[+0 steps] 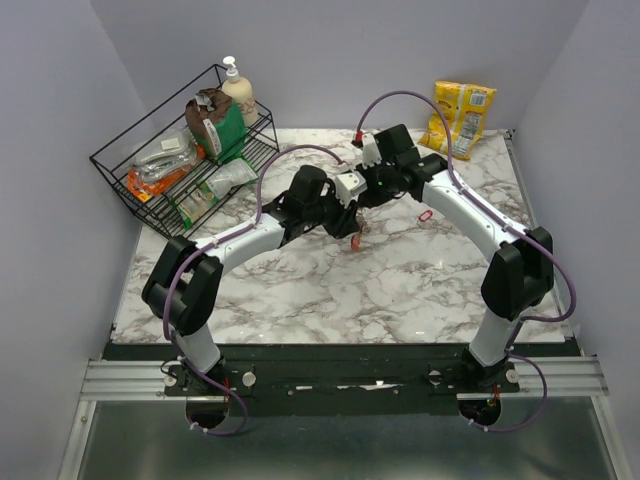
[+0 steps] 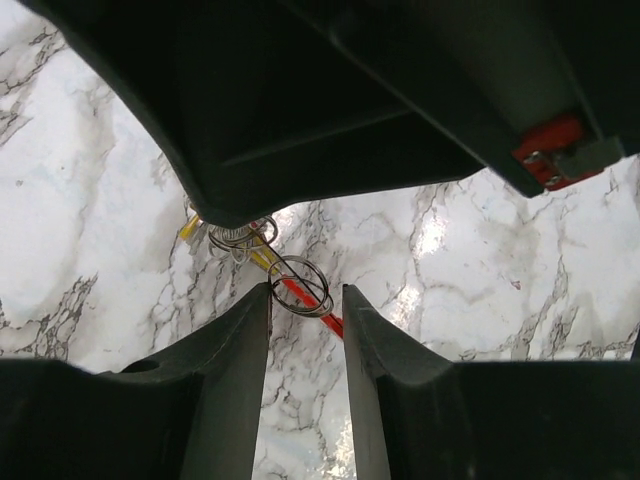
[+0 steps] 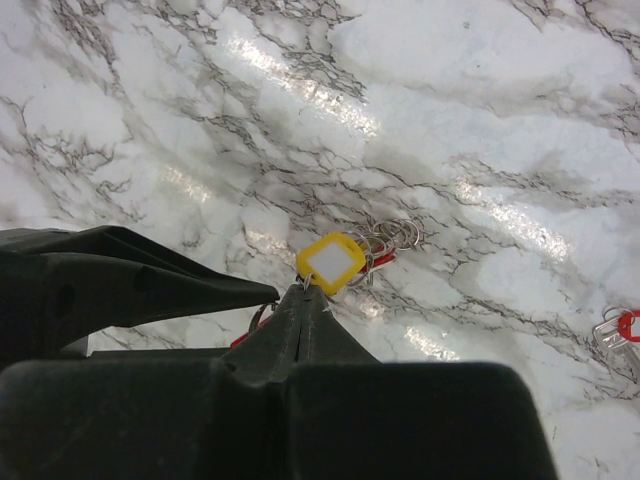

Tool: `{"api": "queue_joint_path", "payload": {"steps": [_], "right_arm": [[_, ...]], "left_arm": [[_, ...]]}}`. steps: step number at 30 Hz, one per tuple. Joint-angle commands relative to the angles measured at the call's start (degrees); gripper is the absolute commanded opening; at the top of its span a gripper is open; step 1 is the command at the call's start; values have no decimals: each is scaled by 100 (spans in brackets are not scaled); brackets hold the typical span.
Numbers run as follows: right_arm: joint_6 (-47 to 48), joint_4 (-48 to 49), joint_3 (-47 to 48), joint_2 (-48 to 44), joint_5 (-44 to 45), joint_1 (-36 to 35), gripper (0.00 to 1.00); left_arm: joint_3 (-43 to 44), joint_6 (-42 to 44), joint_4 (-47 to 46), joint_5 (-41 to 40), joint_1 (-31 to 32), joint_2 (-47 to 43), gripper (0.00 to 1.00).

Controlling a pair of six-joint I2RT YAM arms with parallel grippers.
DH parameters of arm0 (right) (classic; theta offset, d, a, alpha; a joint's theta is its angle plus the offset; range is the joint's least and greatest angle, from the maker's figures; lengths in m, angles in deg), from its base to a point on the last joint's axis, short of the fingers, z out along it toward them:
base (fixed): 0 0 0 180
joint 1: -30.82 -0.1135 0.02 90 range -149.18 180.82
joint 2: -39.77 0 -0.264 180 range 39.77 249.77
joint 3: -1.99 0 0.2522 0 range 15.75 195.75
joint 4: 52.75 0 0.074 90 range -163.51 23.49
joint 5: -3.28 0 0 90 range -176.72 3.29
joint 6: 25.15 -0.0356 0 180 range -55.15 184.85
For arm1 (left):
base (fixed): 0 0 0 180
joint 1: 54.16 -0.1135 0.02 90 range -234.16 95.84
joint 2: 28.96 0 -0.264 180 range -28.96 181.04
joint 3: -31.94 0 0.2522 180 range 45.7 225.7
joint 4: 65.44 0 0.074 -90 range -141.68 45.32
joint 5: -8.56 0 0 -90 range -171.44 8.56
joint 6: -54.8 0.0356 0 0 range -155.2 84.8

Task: Remove the keys from the keyring
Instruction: Pick up the keyring from the center of the board.

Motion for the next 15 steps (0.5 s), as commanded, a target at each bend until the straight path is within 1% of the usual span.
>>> {"api": "queue_joint_path", "payload": {"steps": [1,8,15], "right_arm": [[-50,138,-75,22,120,-6,1],[-77,138,-49,40,94,-6,1],[-42,138,-119,-65,76,3,1]], "left_arm": [[243,-101,36,-313,51,55,47],[278,74,97,-673,200,99,46],[270,162,80,-832,218,240,39]]}}
